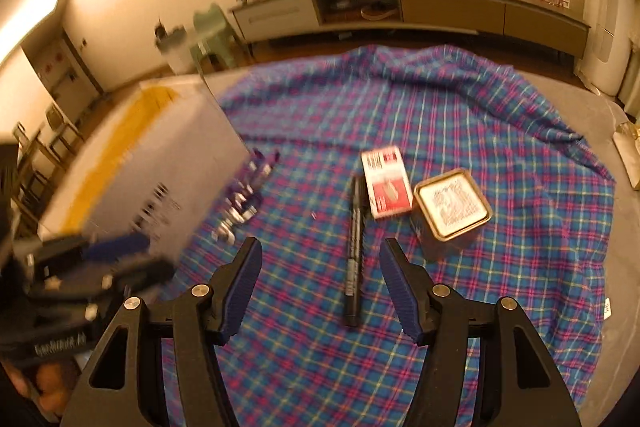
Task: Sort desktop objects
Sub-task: 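Grasp the black marker with the right tool while the left tool grasps the purple figure, then carry the black marker and purple figure over the white box with both tools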
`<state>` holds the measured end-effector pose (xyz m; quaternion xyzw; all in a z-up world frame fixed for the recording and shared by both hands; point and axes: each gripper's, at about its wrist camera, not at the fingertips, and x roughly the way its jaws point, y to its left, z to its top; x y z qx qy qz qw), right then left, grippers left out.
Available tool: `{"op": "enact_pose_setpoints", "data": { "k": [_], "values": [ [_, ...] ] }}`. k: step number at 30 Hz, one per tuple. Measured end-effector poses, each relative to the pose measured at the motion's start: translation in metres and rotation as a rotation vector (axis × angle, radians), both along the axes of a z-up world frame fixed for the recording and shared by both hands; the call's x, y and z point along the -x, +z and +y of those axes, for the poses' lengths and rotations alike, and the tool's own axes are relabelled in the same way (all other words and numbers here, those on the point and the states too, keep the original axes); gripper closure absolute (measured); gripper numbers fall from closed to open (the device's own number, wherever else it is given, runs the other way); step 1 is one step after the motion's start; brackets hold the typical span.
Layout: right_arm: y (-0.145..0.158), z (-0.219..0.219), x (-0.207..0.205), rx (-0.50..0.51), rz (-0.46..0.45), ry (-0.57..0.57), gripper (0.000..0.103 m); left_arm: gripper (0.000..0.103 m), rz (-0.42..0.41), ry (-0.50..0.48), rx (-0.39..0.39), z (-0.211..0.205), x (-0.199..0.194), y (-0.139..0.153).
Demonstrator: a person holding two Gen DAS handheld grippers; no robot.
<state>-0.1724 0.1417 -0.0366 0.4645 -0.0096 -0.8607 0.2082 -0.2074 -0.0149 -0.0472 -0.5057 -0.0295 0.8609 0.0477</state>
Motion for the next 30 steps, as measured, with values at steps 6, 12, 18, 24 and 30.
{"op": "enact_pose_setpoints", "data": {
  "k": [6, 12, 18, 24, 30],
  "values": [
    [-0.035, -0.004, 0.017, -0.094, -0.025, 0.004, 0.040, 0.056, -0.046, 0.030, 0.025, 0.002, 0.048, -0.036],
    [-0.058, -0.006, 0.027, -0.184, -0.032, 0.016, 0.046, 0.056, -0.055, 0.095, 0.082, -0.005, 0.070, -0.060],
    [-0.058, -0.007, 0.026, -0.247, -0.011, 0.015, 0.088, 0.055, -0.023, 0.118, 0.068, -0.018, 0.073, -0.069],
    [-0.048, -0.006, 0.023, -0.210, -0.007, 0.007, 0.088, 0.061, -0.008, 0.099, 0.029, -0.024, 0.064, -0.067],
    [-0.035, -0.001, 0.016, -0.128, -0.016, 0.006, 0.088, 0.076, 0.001, 0.105, -0.029, -0.028, 0.056, -0.050]
  ]
}}
